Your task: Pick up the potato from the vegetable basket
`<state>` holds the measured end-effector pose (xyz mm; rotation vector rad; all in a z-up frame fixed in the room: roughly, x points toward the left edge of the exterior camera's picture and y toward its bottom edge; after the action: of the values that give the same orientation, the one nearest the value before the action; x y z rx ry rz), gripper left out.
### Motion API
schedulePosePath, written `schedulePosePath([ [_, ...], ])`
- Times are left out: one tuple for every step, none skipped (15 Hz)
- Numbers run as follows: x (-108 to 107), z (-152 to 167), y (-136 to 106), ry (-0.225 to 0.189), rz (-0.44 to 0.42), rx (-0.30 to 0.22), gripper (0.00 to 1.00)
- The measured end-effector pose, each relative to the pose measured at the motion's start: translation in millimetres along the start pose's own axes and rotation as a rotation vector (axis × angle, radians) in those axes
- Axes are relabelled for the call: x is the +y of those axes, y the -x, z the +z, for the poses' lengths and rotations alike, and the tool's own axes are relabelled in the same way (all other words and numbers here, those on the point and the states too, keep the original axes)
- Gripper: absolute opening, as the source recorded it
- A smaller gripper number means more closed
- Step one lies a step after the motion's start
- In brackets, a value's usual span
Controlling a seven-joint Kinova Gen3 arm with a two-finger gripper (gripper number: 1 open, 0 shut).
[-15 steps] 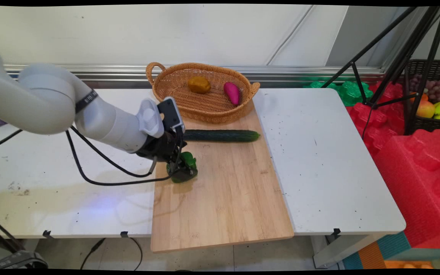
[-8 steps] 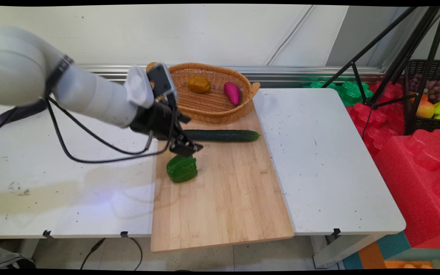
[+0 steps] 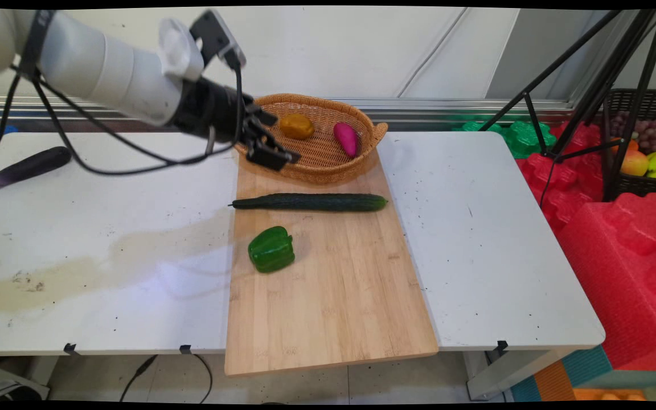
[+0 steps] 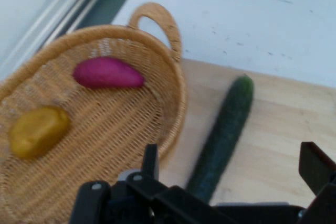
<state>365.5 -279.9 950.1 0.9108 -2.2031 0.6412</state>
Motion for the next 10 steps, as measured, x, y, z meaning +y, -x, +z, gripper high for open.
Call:
schedulePosePath([
  [-9, -2, -6, -0.018, -0.014, 0.007, 1.00],
  [-18, -3, -10, -0.035, -0.026, 0.013, 1.00],
  [-28, -4, -16, -0.057, -0.040, 0.020, 1.00],
  [-38, -3, -21, -0.080, -0.051, 0.024, 1.00],
  [-49, -2, -27, -0.103, -0.059, 0.028, 1.00],
  [-59, 0, -31, -0.123, -0.063, 0.029, 1.00],
  [-67, 2, -35, -0.137, -0.061, 0.027, 1.00],
  [-77, 5, -38, -0.154, -0.052, 0.019, 1.00],
  [-87, 10, -41, -0.169, -0.035, 0.004, 1.00],
  [-95, 15, -44, -0.178, -0.017, -0.010, 1.00],
])
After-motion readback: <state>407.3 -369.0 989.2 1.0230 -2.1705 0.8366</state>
